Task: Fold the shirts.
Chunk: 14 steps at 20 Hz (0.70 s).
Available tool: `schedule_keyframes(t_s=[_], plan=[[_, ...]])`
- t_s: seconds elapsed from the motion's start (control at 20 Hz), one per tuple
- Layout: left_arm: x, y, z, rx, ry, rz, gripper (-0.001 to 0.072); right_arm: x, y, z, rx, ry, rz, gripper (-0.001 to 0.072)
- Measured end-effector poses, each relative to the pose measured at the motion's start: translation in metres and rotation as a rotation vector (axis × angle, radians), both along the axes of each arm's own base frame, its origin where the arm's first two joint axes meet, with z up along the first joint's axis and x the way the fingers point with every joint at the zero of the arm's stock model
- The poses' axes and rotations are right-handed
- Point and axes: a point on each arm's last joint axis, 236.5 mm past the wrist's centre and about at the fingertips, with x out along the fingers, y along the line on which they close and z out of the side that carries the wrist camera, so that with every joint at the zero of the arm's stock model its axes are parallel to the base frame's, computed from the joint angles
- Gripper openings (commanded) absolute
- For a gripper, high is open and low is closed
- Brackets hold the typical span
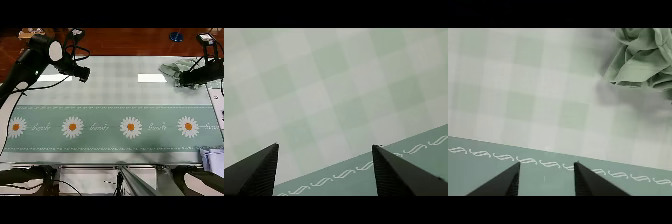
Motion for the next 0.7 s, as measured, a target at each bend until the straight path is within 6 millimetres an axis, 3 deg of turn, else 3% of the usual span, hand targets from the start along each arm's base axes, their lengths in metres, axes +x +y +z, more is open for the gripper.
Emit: schedule_keyframes(t_s=[0.35,0.7], plan=[[0.000,0.000,0.000,0.000,0.000,0.000,0.0692,0.002,0.000,0.001,0.000,-0.008,0.000,0.0427],[0.001,-0.001,-0.004,0.001,0.004,0.000,0.0692,0.037,0.005,0.023,0.032,-0.184,-0.010,0.0426]])
